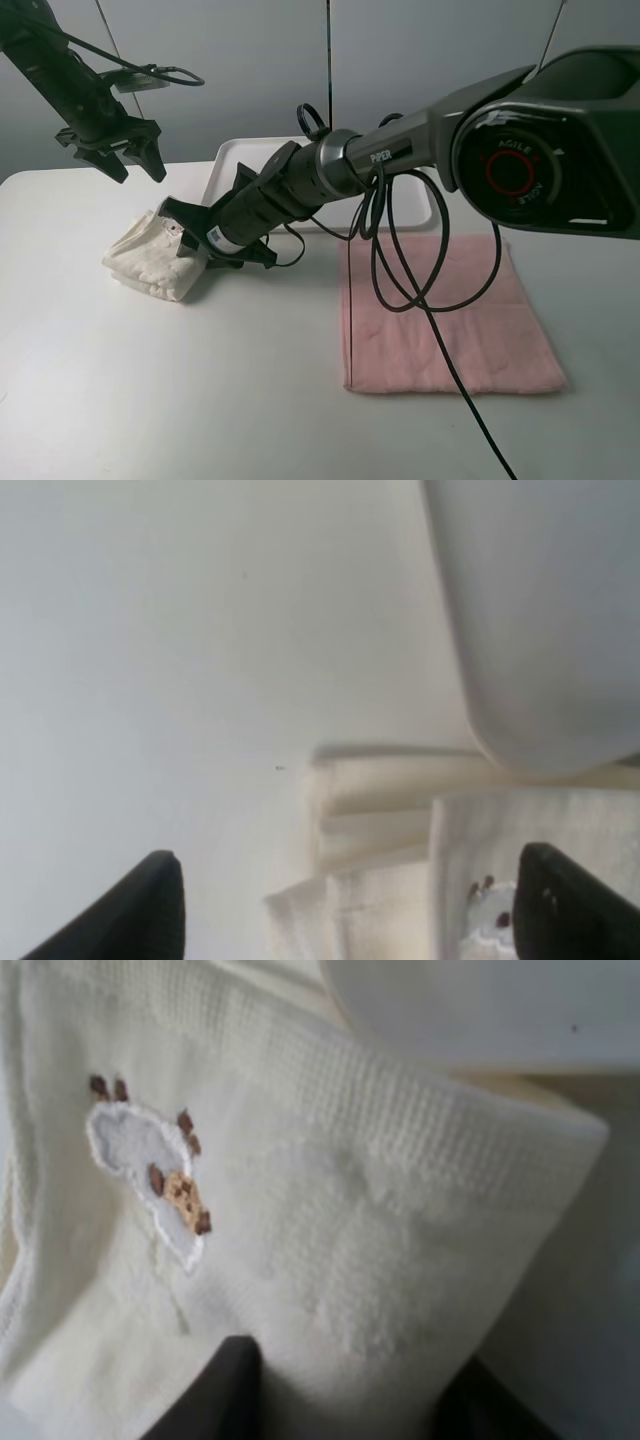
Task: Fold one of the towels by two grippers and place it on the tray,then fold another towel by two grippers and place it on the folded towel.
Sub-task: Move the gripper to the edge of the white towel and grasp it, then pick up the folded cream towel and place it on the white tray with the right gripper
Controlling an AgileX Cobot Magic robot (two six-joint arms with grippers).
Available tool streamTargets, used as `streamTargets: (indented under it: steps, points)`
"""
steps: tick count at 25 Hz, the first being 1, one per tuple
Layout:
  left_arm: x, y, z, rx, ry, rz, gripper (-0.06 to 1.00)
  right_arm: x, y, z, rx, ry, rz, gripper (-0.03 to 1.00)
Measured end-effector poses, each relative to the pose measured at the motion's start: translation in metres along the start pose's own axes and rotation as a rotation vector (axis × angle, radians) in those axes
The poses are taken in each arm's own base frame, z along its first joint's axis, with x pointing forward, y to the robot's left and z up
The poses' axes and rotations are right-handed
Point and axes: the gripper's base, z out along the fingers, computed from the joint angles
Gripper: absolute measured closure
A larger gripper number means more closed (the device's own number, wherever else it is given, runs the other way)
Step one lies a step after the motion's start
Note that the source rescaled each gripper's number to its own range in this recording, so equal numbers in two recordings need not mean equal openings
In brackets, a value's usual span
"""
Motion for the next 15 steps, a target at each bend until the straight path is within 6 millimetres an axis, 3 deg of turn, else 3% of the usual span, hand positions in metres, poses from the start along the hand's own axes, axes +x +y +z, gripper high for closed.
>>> streamTargets:
  steps: [3, 4, 10, 15]
  points:
    - [0.0, 0.0, 0.0, 0.002, 0.002, -0.001, 0.08, 0.001, 0.002, 0.001, 0.002, -0.021, -0.054, 0.86]
    - [0.0, 0.0, 0.0, 0.002, 0.002, -0.001, 0.08, 0.002, 0.002, 0.002, 0.002, -0.021, -0.072, 0.89]
    - [0.0, 0.0, 0.0, 0.003, 0.005, -0.001, 0.08, 0.003, 0.007, 0.0, -0.007, -0.015, -0.145, 0.89]
    - [0.001, -0.003, 0.0, 0.035, 0.007, 0.006, 0.08, -0.013, 0.024, -0.027, -0.05, -0.033, -0.197, 0.89]
